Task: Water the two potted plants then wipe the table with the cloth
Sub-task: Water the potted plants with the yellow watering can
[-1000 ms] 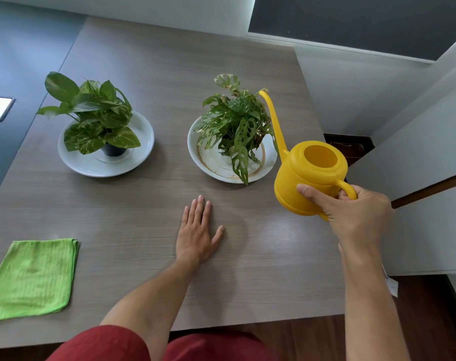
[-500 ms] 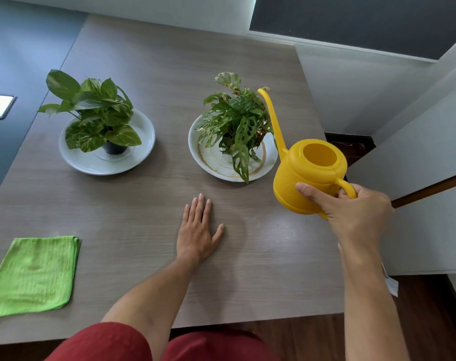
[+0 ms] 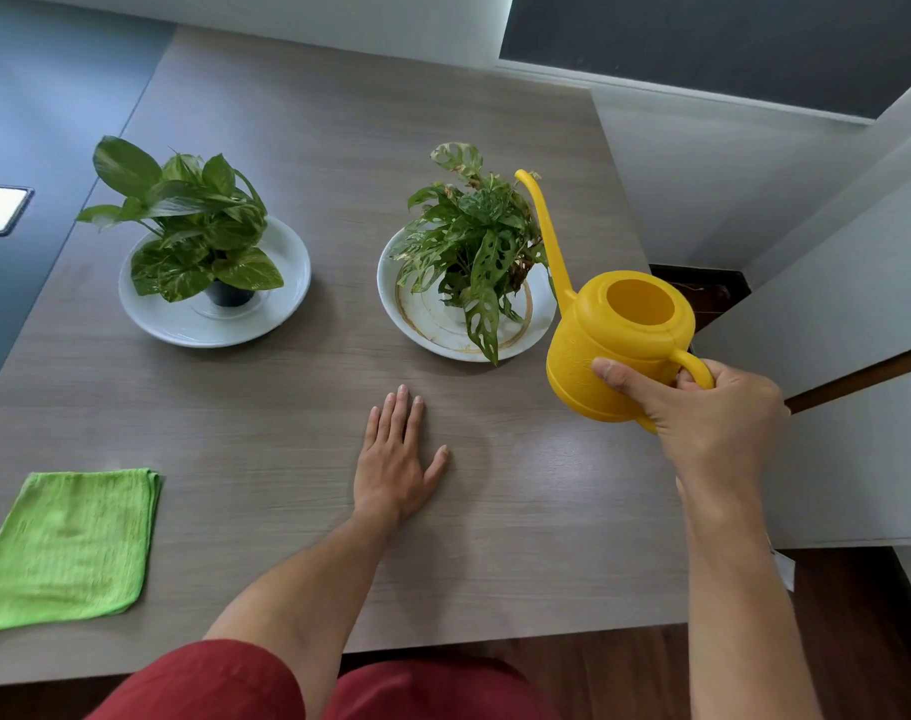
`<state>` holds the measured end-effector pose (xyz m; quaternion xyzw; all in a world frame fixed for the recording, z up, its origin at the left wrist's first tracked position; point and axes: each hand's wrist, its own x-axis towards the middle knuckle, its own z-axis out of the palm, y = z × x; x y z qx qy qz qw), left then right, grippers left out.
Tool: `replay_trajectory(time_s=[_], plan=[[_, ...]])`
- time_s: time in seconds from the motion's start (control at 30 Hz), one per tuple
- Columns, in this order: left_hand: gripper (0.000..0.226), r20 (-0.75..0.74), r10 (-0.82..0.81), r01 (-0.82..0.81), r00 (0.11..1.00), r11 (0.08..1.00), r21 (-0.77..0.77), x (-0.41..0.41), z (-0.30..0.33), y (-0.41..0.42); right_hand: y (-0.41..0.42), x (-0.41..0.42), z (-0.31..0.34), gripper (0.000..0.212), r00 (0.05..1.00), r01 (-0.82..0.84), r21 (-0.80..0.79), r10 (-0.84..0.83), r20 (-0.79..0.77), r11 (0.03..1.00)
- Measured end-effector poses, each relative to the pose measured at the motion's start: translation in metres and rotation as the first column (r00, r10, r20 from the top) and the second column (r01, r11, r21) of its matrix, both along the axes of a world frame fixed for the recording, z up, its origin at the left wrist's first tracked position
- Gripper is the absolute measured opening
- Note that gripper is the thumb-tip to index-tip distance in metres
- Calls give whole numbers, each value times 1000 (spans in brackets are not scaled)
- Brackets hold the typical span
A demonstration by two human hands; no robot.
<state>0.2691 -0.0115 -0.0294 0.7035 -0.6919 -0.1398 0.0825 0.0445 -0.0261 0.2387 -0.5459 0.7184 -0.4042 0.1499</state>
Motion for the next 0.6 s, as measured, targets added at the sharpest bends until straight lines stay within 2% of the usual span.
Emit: replay_trajectory(time_s=[0.13, 0.33, 0.47, 0.6], plan=[[82, -1, 3, -3, 1000, 1000, -1, 0, 0, 0, -3, -1, -3, 77, 1000, 5, 4, -5, 12, 1000], [82, -4, 6, -6, 1000, 1000, -8, 0, -1, 0, -6, -2, -4, 86, 1000, 9, 4, -9, 12, 1000], [82, 6, 6, -6, 1000, 1000, -2, 0, -2, 0, -8, -2, -4, 67, 1000, 16, 29, -16, 23, 999], [82, 14, 4, -4, 1000, 1000, 4, 0, -1, 0, -11, 0, -4, 64, 999, 12, 36, -14, 30, 999]])
